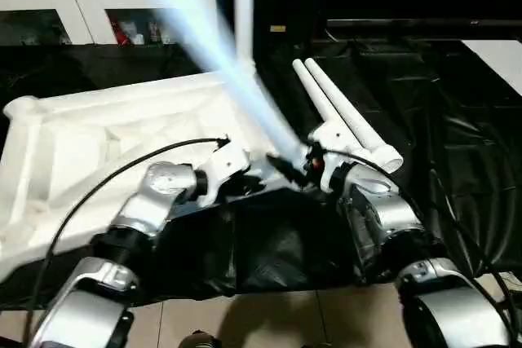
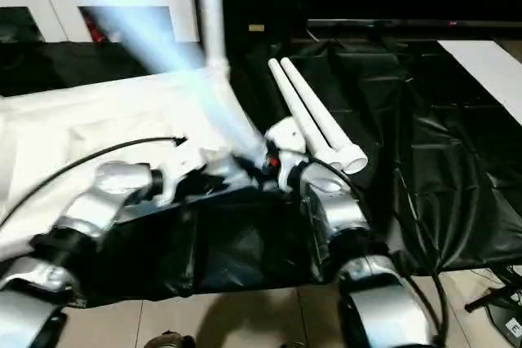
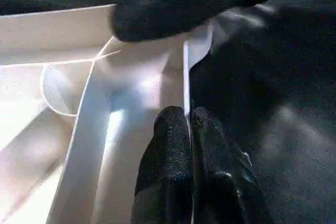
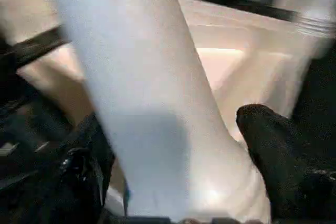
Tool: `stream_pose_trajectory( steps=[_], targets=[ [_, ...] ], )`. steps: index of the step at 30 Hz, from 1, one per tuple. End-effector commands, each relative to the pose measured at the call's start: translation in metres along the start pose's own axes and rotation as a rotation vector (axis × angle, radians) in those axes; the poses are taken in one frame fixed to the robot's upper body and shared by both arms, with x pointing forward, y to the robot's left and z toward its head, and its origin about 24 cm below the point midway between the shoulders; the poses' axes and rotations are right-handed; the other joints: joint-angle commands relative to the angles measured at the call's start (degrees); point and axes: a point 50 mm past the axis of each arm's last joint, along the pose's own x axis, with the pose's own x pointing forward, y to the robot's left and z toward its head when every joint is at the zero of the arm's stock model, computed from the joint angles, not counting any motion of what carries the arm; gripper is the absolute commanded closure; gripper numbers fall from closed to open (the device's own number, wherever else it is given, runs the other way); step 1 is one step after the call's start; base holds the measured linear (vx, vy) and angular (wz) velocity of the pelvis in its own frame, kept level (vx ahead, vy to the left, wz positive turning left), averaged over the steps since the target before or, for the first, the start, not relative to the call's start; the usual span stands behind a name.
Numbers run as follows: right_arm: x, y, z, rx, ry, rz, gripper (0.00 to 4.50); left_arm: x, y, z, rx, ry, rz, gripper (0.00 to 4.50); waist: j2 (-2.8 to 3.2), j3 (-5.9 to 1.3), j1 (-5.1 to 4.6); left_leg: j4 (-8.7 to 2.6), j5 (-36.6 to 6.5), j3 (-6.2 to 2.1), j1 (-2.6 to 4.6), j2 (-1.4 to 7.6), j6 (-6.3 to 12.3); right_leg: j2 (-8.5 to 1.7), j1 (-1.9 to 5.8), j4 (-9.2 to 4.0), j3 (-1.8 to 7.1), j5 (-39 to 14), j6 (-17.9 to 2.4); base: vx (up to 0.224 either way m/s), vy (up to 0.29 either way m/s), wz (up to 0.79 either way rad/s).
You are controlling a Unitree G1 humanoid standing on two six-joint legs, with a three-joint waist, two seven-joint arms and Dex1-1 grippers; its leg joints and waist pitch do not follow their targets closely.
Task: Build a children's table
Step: Insert table leg to table base
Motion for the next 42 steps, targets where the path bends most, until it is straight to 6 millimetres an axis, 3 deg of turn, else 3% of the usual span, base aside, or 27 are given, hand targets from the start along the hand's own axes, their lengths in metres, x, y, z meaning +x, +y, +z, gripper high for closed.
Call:
stream_pose_trajectory(
  steps=[1,6,20,21,22,25,27,28,30,32,33,36,38,39,42],
  targets=[
    [-0.006,0.007,-0.015,0.028,0.064,0.079,0.91,0.001,-0.003,0.006,0.024,-0.047,-0.047,4.5,0.04,-3.87,0.01,-3.99,-18.41,-0.55,1.36,2.37,1.29,-3.78,2.49,-4.59,2.51,-16.77,-11.78,0.0,0.0,0.0],
    [-0.012,0.005,-0.018,0.055,0.058,0.082,1.42,-0.004,0.002,0.005,0.037,-0.042,-0.036,4.5,-0.04,-3.8,-0.06,-4.12,-19.76,-0.76,1.41,2.36,0.46,-4.03,2.29,-4.96,2.6,-20.78,-10.95,0.0,0.0,0.0],
    [-0.004,0.009,-0.012,0.088,0.008,0.063,2.4,-0.021,0.008,0.006,0.032,-0.077,0.012,4.5,0.17,-3.95,-0.04,-4.2,-18.81,-0.84,1.32,2.46,0.3,-4.06,2.26,-4.64,2.57,-18.61,-11.67,0.0,0.0,0.0],
    [-0.004,0.009,-0.011,0.087,0.006,0.057,2.53,-0.022,0.008,0.006,0.032,-0.078,0.017,4.5,0.21,-3.96,-0.09,-4.24,-18.53,-0.81,1.27,2.46,0.34,-3.97,2.24,-4.55,2.56,-17.94,-11.84,0.0,0.0,0.0],
    [-0.003,0.009,-0.011,0.091,0.001,0.056,2.75,-0.024,0.007,0.005,0.028,-0.08,0.009,4.5,-0.12,-4.02,0.01,-4.23,-17.91,-0.83,1.23,2.52,0.46,-4.04,2.34,-4.31,2.56,-17.09,-12.06,0.0,0.0,0.0],
    [-0.004,0.009,-0.01,0.094,-0.005,0.054,2.83,-0.028,0.005,0.003,0.03,-0.074,0.01,4.5,0.07,-3.97,-0.11,-4.21,-17.14,-0.71,1.11,2.45,0.62,-3.93,2.34,-4.29,2.56,-16.19,-12.14,0.0,0.0,0.0],
    [-0.004,0.009,-0.01,0.088,-0.005,0.038,3.13,-0.031,0.004,0.0,0.016,-0.073,0.013,4.5,0.09,-4.0,-0.11,-4.19,-16.91,-0.64,1.24,2.44,0.62,-3.84,2.28,-4.22,2.59,-15.59,-12.27,0.0,0.0,0.0],
    [-0.006,0.008,-0.011,0.078,0.0,0.025,3.13,-0.031,0.004,0.0,0.006,-0.075,0.01,4.5,-0.81,-3.98,-0.18,-4.17,-16.67,-0.52,1.12,2.41,0.72,-3.9,2.38,-4.24,2.59,-15.48,-12.28,0.0,0.0,0.0],
    [-0.007,0.007,-0.011,0.067,0.007,0.011,3.13,-0.032,0.003,-0.001,-0.003,-0.077,0.006,4.5,-0.35,-3.94,-0.05,-4.13,-16.08,-0.55,1.14,2.37,0.77,-4.03,2.32,-4.18,2.63,-16.12,-12.11,0.0,0.0,0.0],
    [-0.01,0.005,-0.013,0.067,0.012,0.011,3.13,-0.034,0.003,-0.001,-0.021,-0.079,0.01,4.5,-0.43,-3.94,-0.1,-4.1,-16.07,-0.53,1.16,2.37,0.78,-4.01,2.37,-4.17,2.66,-16.28,-11.92,0.0,0.0,0.0],
    [-0.012,0.005,-0.013,0.055,0.019,0.007,3.2,-0.036,0.004,0.0,-0.033,-0.082,0.014,3.95,-0.38,-3.9,-0.05,-4.11,-15.96,-0.49,1.19,2.37,0.83,-3.95,2.31,-4.22,2.67,-16.31,-11.77,0.0,0.0,0.0],
    [-0.015,0.005,-0.015,0.051,0.025,0.007,3.2,-0.038,0.004,0.0,-0.045,-0.088,0.014,3.92,-0.38,-3.96,0.02,-3.98,-15.41,-0.41,1.17,2.31,0.9,-3.94,2.34,-4.16,2.7,-15.68,-11.7,0.0,0.0,0.0],
    [-0.017,0.004,-0.016,0.049,0.029,0.005,3.2,-0.039,0.005,0.002,-0.063,-0.099,0.018,3.66,-0.29,-3.96,-0.05,-4.01,-15.9,-0.39,1.34,2.36,0.68,-3.76,2.21,-4.2,2.68,-15.17,-12.18,0.0,0.0,0.0],
    [-0.019,0.004,-0.016,0.046,0.031,0.005,2.92,-0.04,0.006,0.002,-0.072,-0.108,0.029,3.49,-0.34,-3.85,-0.09,-4.06,-16.53,-0.42,1.28,2.3,0.61,-3.73,2.25,-4.19,2.64,-15.75,-12.13,0.0,0.0,0.0],
    [-0.024,0.004,-0.017,0.034,0.037,0.011,2.79,-0.043,0.014,0.004,-0.099,-0.12,0.096,3.43,-0.43,-3.82,-0.04,-4.05,-17.21,-0.43,1.33,2.26,0.42,-3.71,2.25,-4.34,2.71,-16.91,-11.3,0.0,0.0,0.0]
  ],
)
